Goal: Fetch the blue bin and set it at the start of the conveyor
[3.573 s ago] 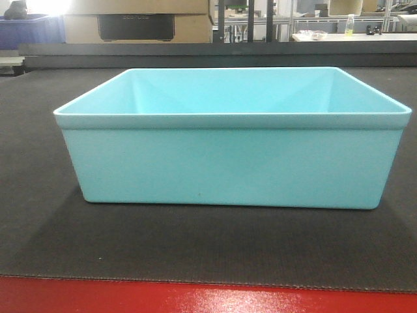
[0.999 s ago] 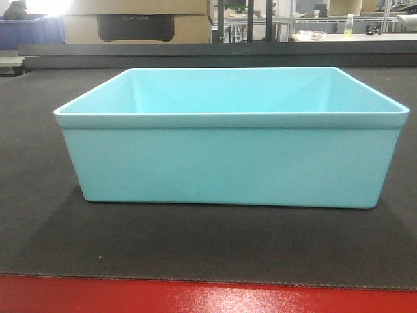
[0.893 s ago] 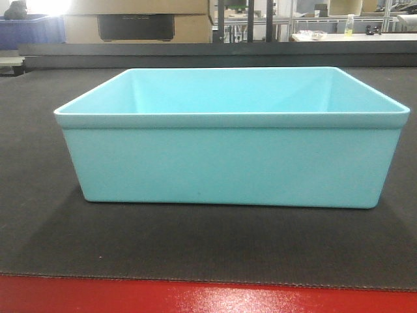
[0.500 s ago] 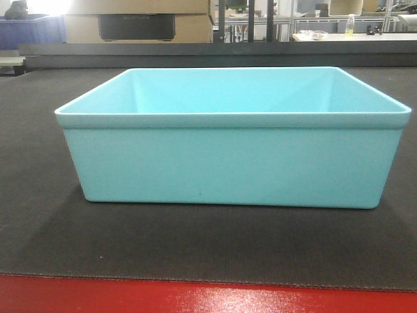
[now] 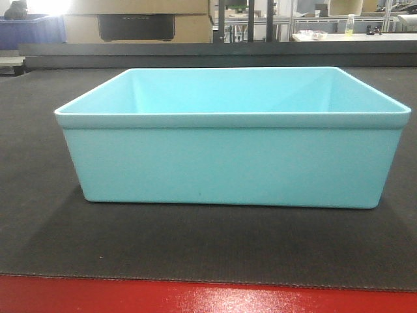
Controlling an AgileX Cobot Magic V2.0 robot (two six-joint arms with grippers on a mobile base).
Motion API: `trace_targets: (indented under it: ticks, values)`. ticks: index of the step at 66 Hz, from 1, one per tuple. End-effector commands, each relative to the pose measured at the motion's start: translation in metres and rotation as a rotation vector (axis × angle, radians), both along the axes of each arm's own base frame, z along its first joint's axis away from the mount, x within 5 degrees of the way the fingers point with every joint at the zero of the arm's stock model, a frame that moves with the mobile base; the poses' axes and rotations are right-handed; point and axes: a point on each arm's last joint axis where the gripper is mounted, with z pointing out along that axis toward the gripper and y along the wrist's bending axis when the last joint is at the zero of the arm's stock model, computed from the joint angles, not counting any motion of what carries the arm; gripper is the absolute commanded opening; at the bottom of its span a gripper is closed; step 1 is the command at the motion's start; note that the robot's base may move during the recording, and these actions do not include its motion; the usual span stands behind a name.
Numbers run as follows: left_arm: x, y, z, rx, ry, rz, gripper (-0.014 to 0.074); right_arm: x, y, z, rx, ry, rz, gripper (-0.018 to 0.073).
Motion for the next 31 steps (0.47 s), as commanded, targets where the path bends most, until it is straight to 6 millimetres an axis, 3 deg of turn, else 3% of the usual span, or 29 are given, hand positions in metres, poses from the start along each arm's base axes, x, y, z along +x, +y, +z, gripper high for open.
trace_targets:
  ticks: [1, 31]
  values:
    - [-0.0007, 0.0001, 0.0023, 0.001, -0.024, 0.001, -0.0111, -0.0004, -0.0006, 0.0024, -0.023, -0.025, -0.009, -0.0162]
    - [-0.0007, 0.0001, 0.0023, 0.001, -0.024, 0.001, -0.0111, -0.0004, -0.0006, 0.0024, -0.023, -0.025, -0.009, -0.0162]
